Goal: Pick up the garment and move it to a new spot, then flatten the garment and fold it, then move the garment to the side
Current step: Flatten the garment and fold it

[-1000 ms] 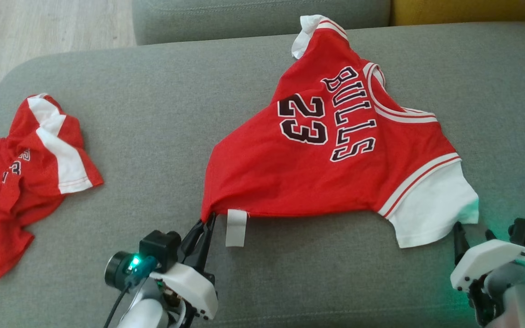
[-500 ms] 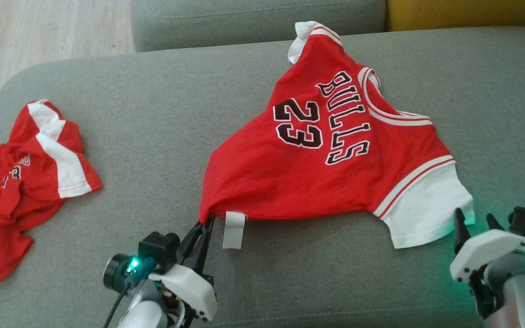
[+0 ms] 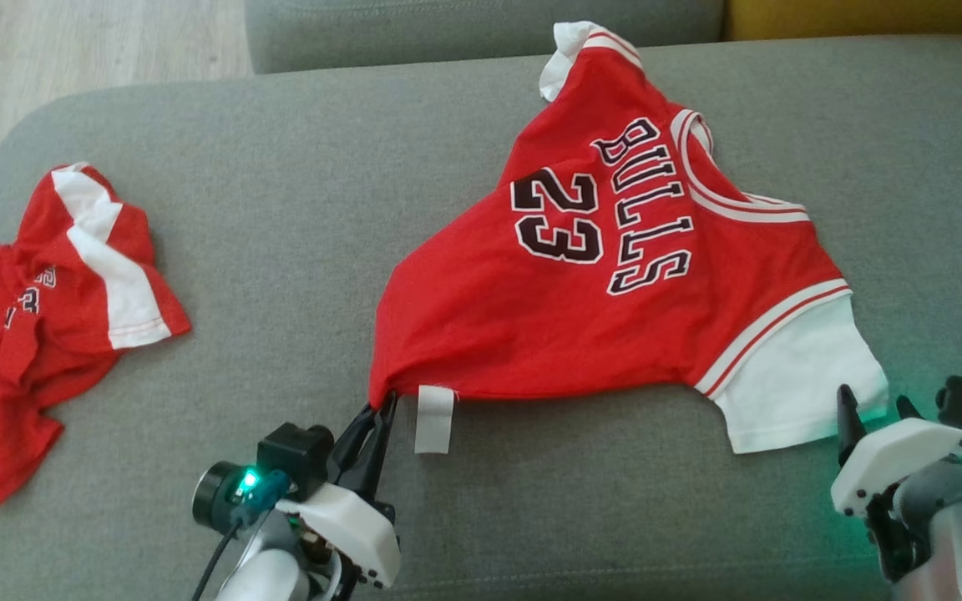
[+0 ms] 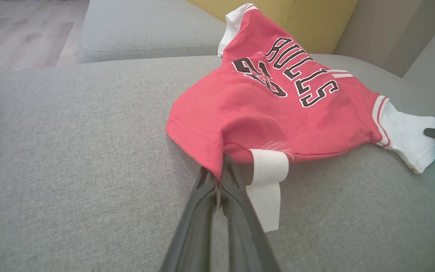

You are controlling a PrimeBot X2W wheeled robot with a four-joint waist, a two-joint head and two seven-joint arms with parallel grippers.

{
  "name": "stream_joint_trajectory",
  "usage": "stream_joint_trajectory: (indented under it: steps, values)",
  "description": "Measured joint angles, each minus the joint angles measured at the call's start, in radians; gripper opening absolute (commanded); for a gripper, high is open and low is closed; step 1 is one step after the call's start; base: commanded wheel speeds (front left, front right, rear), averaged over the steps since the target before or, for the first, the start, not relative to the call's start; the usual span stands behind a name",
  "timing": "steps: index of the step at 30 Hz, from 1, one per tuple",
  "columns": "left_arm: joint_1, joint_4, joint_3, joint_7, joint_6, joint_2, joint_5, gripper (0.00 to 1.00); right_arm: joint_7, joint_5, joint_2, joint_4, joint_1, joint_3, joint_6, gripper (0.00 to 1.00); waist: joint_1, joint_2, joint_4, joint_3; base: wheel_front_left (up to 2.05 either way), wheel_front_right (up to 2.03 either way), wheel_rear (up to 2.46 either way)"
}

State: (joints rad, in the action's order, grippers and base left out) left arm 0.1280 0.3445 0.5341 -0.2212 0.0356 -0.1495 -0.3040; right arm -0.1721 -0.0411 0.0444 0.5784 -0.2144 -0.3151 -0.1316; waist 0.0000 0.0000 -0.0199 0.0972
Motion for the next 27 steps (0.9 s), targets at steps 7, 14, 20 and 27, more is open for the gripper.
stream_joint_trajectory:
  steps: [7,14,20,27]
  values:
    - [0.003,-0.004,0.001,0.006,0.001,-0.004,-0.005,0.0,-0.01,0.019,0.0,0.032,-0.002,-0.015,0.0,1.0,0.0,0.0,0.007,0.022,0.0,0.0,0.0]
    - [0.018,-0.004,0.002,0.005,0.009,-0.008,-0.009,0.0,0.005,0.015,0.0,0.05,-0.021,0.006,0.0,0.0,0.0,0.0,0.001,0.018,0.0,0.0,0.0]
    - [0.019,-0.01,0.001,0.003,0.014,-0.013,-0.016,0.0,0.033,0.008,0.0,0.008,-0.021,0.047,0.0,0.0,0.0,0.0,-0.002,-0.008,0.0,0.0,0.0]
    - [0.029,-0.122,-0.039,0.005,0.02,-0.046,-0.046,0.0,0.031,-0.092,0.0,-0.163,-0.051,0.193,0.0,0.0,0.0,0.0,0.0,-0.06,0.0,0.0,0.0]
